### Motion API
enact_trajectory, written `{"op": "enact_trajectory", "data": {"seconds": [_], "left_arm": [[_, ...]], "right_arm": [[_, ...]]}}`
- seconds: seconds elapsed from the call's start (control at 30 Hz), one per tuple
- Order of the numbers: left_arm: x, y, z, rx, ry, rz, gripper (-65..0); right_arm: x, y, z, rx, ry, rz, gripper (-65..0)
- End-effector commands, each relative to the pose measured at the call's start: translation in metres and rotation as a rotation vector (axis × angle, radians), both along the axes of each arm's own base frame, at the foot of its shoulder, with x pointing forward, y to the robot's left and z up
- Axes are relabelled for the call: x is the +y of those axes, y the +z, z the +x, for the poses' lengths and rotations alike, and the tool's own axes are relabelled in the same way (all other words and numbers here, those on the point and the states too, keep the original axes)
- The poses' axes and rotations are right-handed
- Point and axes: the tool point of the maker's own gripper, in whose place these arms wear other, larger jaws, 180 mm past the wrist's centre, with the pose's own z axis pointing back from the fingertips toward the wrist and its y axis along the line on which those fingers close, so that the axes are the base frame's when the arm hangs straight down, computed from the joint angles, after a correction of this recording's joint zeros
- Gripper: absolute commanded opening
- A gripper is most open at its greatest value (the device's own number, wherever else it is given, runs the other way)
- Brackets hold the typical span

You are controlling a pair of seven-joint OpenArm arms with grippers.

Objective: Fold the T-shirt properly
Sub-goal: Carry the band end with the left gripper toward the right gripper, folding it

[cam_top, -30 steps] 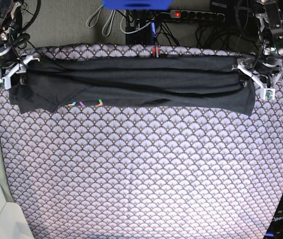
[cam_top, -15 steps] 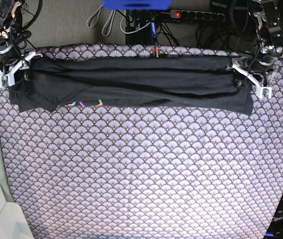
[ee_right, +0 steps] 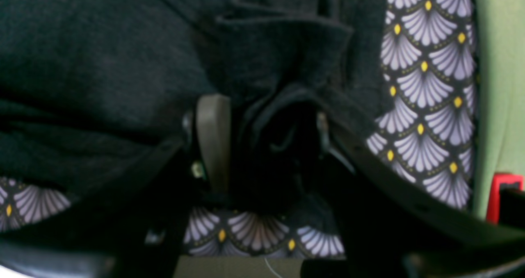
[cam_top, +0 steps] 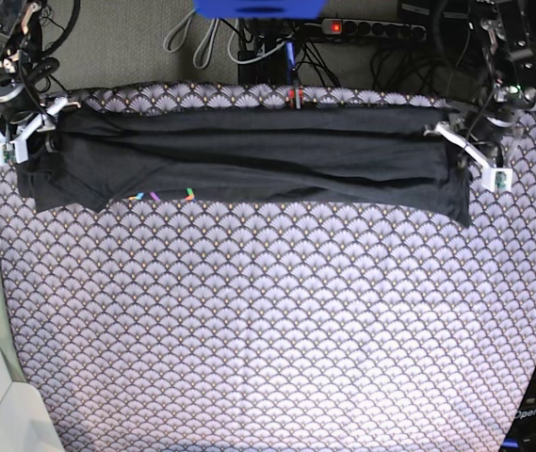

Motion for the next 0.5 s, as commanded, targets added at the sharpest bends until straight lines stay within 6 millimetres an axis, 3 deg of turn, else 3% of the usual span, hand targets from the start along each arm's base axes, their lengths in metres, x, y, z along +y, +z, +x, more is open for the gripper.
{"op": "enact_trajectory", "data": {"seconds": [0.0, 0.13, 0.2, 0.47], "left_arm": [[-0.004, 0.02, 0.012, -0.068, -0.005, 0.003, -64.5], [-0.026, 0.054, 0.024, -0.173, -0.029, -0.005, -64.5], [-0.048, 0.063, 0.028, -0.205, -0.054, -0.036, -64.5], [-0.157, 0.044, 0.016, -0.086, -0.252, -0.197, -64.5]], "right_arm": [[-0.004, 0.011, 0.007, -0.035, 0.015, -0.015, -37.7], [-0.004, 0.011, 0.006, -0.034, 0.015, -0.016, -37.7], [-0.004, 0.011, 0.006, -0.034, 0.015, -0.016, -37.7], [-0.006, 0.012, 0.007, -0.035, 0.018, -0.023, -37.7]]}}
